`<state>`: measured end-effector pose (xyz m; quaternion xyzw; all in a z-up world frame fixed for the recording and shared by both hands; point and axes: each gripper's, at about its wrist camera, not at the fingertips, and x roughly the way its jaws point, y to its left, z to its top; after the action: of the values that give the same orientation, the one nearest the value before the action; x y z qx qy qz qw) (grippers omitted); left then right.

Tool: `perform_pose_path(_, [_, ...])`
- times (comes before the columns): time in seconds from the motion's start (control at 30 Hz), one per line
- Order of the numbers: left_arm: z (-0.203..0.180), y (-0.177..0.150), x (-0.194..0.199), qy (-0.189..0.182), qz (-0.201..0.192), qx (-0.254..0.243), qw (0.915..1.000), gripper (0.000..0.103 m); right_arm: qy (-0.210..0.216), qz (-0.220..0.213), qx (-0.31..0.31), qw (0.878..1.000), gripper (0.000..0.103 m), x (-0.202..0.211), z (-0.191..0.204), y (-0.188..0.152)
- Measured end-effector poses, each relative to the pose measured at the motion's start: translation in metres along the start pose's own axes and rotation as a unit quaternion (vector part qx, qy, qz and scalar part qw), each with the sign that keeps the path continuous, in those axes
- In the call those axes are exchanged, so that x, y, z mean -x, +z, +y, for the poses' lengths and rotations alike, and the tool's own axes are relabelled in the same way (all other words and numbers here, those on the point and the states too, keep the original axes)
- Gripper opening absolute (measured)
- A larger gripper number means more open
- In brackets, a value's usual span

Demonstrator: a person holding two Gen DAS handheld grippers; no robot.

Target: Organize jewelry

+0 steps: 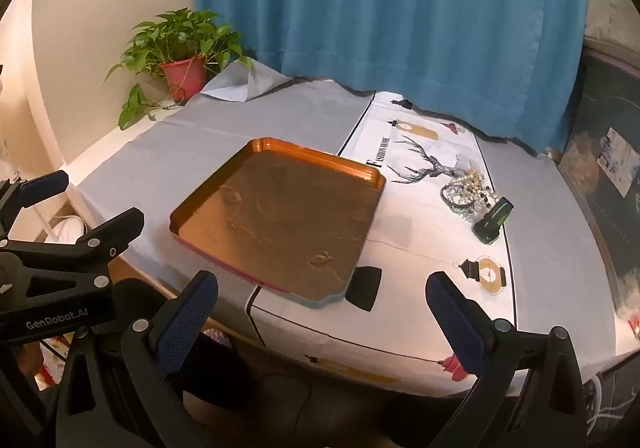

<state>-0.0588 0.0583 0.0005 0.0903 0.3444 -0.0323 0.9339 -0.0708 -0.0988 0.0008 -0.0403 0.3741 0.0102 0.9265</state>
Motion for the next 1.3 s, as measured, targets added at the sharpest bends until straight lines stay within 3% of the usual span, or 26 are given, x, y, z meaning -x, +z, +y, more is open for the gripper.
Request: perform_pose_path(1.3, [0.003,-0.005,0.002,-0.001,0.002,0.0,1.0,0.103,0.0,0.002,0.0,1.0,0.103,0.003,0.002,-0.003])
